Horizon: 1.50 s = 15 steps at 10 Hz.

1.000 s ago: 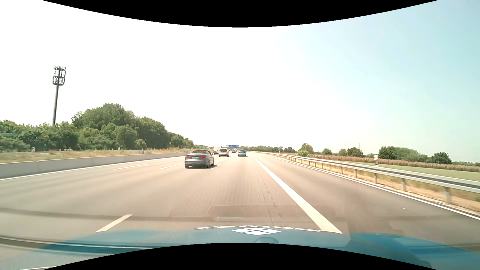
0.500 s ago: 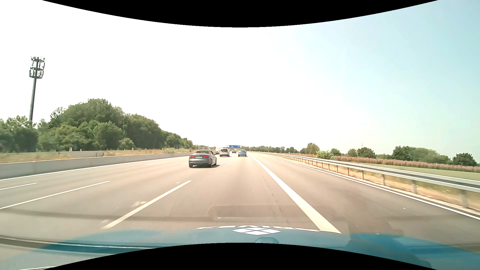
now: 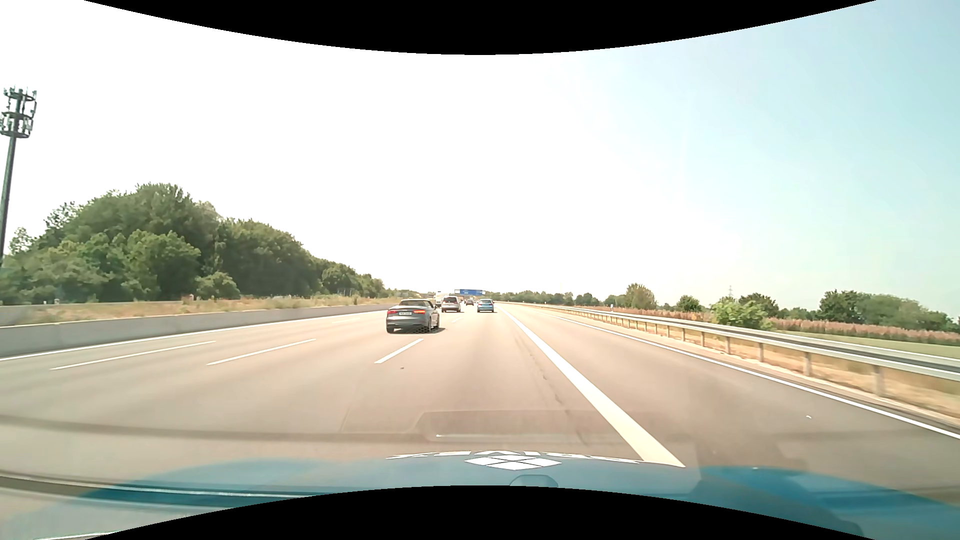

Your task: Follow the waypoints while adhering to traffic rules and regulations

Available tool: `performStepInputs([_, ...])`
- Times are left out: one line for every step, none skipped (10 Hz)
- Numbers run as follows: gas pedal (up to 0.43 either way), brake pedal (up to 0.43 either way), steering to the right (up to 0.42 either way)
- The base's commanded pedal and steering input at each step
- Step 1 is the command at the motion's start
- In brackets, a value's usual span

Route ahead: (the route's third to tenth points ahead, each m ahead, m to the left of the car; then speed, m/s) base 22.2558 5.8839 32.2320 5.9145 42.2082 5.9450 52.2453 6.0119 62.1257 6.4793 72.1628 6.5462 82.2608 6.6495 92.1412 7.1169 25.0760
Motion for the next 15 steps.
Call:
performStepInputs([0.209, 0.000, -0.003])
performStepInputs([0.209, 0.000, -0.003])
performStepInputs([0.209, 0.000, -0.002])
performStepInputs([0.209, 0.000, -0.002])
performStepInputs([0.209, 0.000, -0.002])
performStepInputs([0.209, 0.000, -0.002])
performStepInputs([0.169, 0.000, -0.001])
performStepInputs([0.138, 0.000, -0.001])
performStepInputs([0.138, 0.000, -0.001])
performStepInputs([0.138, 0.000, -0.001])
performStepInputs([0.138, 0.000, -0.001])
performStepInputs([0.138, 0.000, -0.001])
performStepInputs([0.118, 0.000, -0.001])
performStepInputs([0.028, 0.000, -0.001])
performStepInputs([0.000, 0.000, 0.000])
